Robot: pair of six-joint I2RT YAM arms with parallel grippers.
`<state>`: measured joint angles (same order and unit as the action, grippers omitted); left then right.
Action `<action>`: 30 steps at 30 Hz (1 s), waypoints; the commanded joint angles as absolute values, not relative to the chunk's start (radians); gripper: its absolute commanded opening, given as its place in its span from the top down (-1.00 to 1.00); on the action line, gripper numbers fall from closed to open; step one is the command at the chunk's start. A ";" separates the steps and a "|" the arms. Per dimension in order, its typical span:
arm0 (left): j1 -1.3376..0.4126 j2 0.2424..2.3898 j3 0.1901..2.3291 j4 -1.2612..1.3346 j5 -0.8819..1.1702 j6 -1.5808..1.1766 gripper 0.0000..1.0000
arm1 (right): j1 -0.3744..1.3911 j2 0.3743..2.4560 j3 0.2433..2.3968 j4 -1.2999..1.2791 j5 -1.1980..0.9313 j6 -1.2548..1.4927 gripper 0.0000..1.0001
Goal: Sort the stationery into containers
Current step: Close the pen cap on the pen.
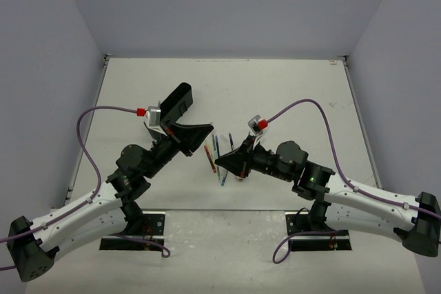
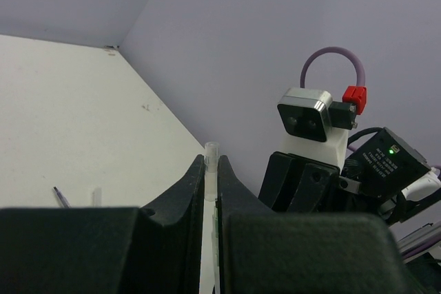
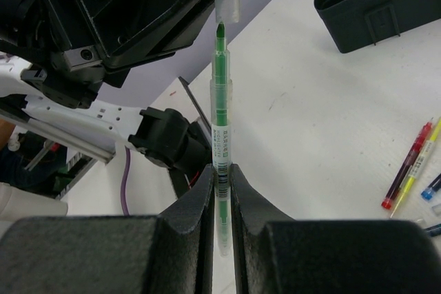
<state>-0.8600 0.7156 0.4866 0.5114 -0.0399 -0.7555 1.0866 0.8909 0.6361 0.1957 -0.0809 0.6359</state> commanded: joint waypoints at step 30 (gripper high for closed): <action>-0.862 0.726 0.460 0.603 -0.044 -0.778 1.00 | 1.094 0.877 0.698 0.160 -0.035 0.610 1.00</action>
